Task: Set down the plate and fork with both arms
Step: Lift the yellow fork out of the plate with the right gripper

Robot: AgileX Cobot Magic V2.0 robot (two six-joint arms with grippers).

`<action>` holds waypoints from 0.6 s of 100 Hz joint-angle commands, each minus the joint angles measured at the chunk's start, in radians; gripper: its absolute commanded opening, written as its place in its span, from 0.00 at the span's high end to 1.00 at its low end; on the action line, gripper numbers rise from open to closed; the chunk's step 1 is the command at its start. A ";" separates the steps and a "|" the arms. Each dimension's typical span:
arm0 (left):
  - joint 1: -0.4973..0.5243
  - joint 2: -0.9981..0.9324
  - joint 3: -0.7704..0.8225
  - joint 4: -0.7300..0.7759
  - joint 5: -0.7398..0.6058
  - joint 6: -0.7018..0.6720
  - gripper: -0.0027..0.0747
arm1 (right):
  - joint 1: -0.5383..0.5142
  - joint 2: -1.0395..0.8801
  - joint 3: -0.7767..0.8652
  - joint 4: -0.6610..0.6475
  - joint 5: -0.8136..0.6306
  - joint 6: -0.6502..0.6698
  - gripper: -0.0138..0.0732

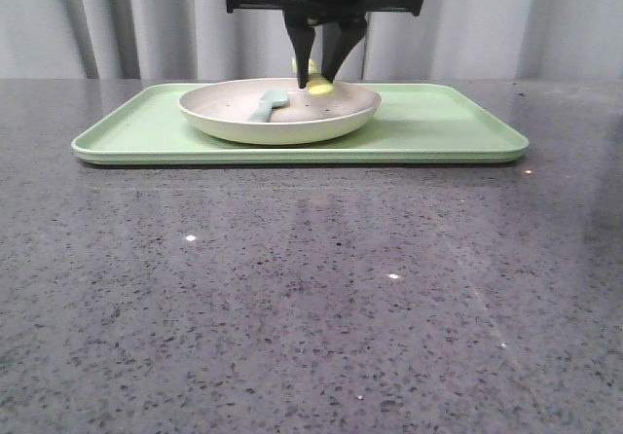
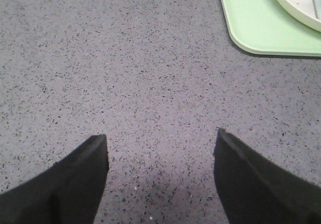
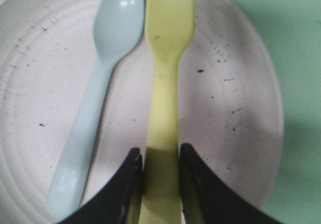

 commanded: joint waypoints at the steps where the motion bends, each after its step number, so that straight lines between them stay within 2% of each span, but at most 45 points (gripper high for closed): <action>1: 0.002 0.004 -0.027 -0.002 -0.058 -0.008 0.40 | -0.024 -0.068 -0.059 -0.034 0.011 -0.002 0.84; 18: 0.002 0.004 -0.027 -0.002 -0.058 -0.008 0.40 | -0.066 -0.068 -0.088 -0.034 0.086 -0.015 0.84; 60: 0.002 0.004 -0.027 -0.002 -0.058 -0.008 0.40 | -0.143 -0.081 -0.088 -0.032 0.111 -0.103 0.84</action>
